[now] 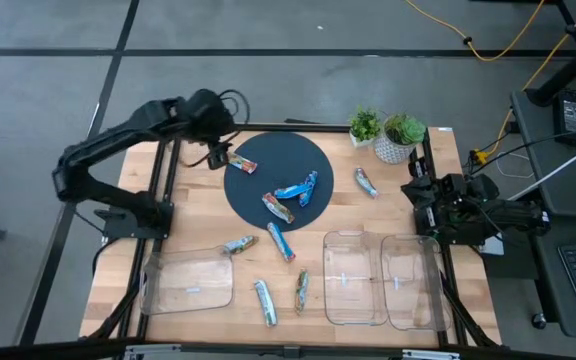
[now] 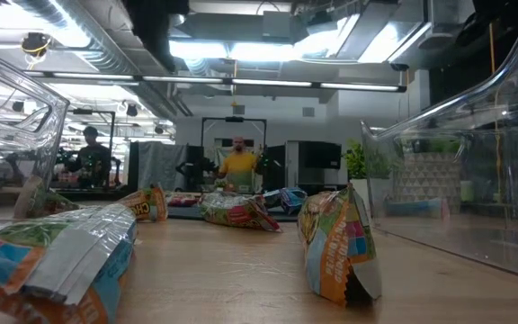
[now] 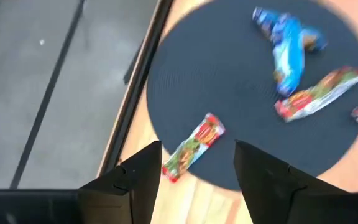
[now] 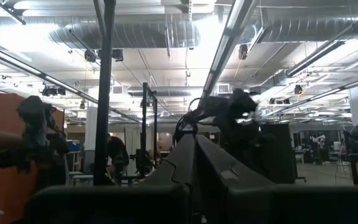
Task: Pick and place Granola Bars by type
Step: Put the red granola bar into the left transparent bin
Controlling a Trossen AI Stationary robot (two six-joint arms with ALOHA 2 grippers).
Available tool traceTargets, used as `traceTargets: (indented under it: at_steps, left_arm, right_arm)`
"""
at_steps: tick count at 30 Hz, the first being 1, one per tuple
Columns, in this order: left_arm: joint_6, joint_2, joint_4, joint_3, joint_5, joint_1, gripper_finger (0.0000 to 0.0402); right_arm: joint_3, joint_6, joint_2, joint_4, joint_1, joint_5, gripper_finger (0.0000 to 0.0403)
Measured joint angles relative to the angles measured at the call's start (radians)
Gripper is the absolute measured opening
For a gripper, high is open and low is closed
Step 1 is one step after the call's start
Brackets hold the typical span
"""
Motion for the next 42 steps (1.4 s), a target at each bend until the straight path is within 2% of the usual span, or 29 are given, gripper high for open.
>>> traceTargets:
  at_steps: [5,11,19,38,42]
  left_arm:
    - [0.082,0.127,-0.013,0.0,0.053,0.062,0.0204]
    - [0.142,0.257,-0.061,0.0,0.122,0.093,0.0237]
    - [0.233,0.388,-0.055,0.0,0.098,0.097,0.0277]
    - [0.302,0.688,0.02,0.0,0.072,0.098,0.0281]
    - [0.291,0.733,0.044,0.0,0.031,0.098,0.0279]
  right_arm:
    - [0.0,0.033,0.0,-0.004,0.0,0.0,0.0018]
    - [0.0,0.106,0.0,-0.022,0.0,0.0,0.0018]
    - [0.0,0.106,0.0,-0.066,0.0,-0.001,0.0018]
    - [0.0,0.133,0.0,-0.094,0.0,-0.029,0.0018]
    - [0.0,0.133,0.0,-0.096,0.0,-0.029,0.0018]
